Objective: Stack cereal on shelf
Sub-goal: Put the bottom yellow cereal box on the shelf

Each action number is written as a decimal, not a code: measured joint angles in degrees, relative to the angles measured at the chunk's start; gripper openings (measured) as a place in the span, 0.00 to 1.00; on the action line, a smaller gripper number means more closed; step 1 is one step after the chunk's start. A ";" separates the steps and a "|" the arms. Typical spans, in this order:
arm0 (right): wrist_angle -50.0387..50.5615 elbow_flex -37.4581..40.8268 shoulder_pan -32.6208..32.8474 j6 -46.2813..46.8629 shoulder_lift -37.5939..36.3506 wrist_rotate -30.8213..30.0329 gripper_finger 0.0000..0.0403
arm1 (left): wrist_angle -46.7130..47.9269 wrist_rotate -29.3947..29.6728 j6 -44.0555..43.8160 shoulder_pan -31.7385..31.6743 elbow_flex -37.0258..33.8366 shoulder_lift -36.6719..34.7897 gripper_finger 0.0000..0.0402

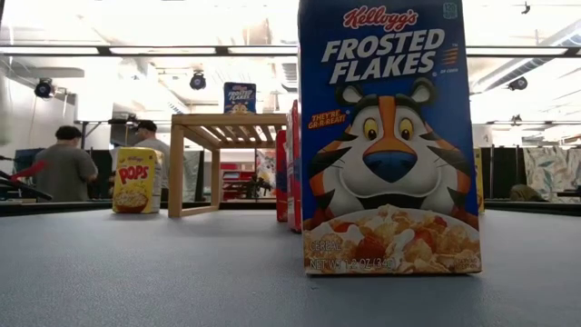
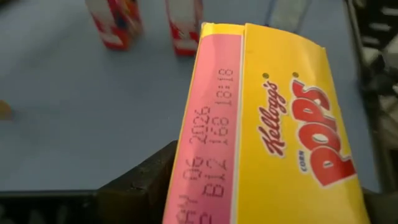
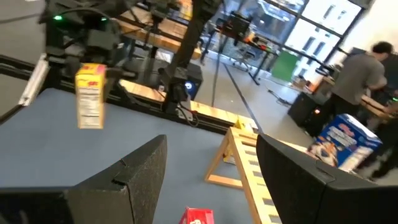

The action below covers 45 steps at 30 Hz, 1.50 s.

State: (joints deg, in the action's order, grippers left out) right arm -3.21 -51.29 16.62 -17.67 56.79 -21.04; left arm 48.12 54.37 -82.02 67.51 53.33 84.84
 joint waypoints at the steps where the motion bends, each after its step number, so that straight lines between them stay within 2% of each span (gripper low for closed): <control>1: 0.13 0.00 0.00 -0.39 -0.26 0.91 0.59 | 1.79 1.17 0.05 -0.51 0.93 -0.02 0.48; 6: -0.06 0.00 -0.04 -0.96 -2.43 6.68 0.59 | 6.41 7.93 4.42 -3.11 3.73 -1.40 0.48; 15: -0.65 1.12 -0.15 -1.31 -8.02 11.09 0.59 | 4.75 13.70 17.00 -9.51 3.76 -8.83 0.48; 20: -3.75 2.52 -1.36 -0.32 -9.09 18.94 0.59 | 3.63 16.12 22.48 -12.84 3.57 -12.33 0.48; 23: -3.97 2.72 -3.39 0.15 -9.15 19.74 0.59 | 0.72 19.42 27.71 -14.77 3.51 -13.78 0.48; 27: -3.95 2.94 -6.56 1.20 -8.28 19.69 0.59 | -7.28 19.70 37.57 -17.49 3.51 -15.24 0.48; 31: -3.93 3.02 -8.83 1.22 -7.16 19.68 0.59 | -18.07 15.10 46.90 -20.44 3.51 -15.38 0.48; 38: -2.79 3.04 -9.43 0.50 -6.98 20.03 0.59 | -41.99 2.10 69.78 -27.49 3.51 -12.40 0.48; 41: -1.66 3.04 -9.42 0.02 -8.68 20.04 0.59 | -46.96 -3.17 75.72 -31.49 3.53 -11.78 0.48; 45: 0.31 3.04 -9.44 0.23 -12.23 20.95 0.59 | -48.58 -11.18 79.30 -37.77 3.53 -11.45 0.48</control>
State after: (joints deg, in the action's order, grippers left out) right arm -2.90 -48.25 7.18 -17.44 44.55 -0.09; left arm -0.46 43.18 -2.72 29.74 56.86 73.38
